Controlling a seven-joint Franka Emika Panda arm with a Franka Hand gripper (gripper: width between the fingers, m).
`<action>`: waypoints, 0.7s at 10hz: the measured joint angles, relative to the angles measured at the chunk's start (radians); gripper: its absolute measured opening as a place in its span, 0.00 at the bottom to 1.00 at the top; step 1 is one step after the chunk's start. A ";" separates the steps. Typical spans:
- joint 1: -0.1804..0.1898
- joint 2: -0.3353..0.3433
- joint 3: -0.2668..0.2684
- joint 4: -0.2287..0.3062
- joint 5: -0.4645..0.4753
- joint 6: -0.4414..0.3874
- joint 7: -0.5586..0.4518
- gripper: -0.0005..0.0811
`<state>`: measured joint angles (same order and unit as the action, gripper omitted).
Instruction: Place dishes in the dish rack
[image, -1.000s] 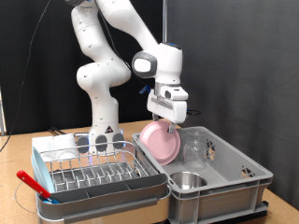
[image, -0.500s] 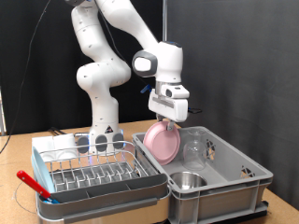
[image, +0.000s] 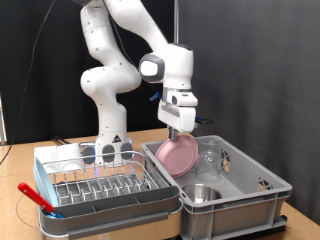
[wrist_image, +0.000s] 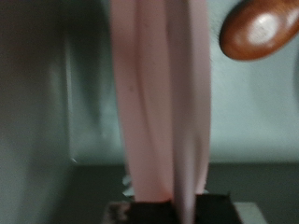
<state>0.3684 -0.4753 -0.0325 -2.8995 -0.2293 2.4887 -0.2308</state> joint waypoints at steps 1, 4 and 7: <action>-0.023 0.015 -0.002 0.011 -0.009 0.004 0.000 0.05; -0.037 0.034 -0.030 0.027 -0.005 0.022 -0.027 0.04; 0.018 -0.008 -0.101 0.057 0.125 0.010 -0.164 0.03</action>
<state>0.3868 -0.4832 -0.1331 -2.8421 -0.1039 2.4985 -0.3946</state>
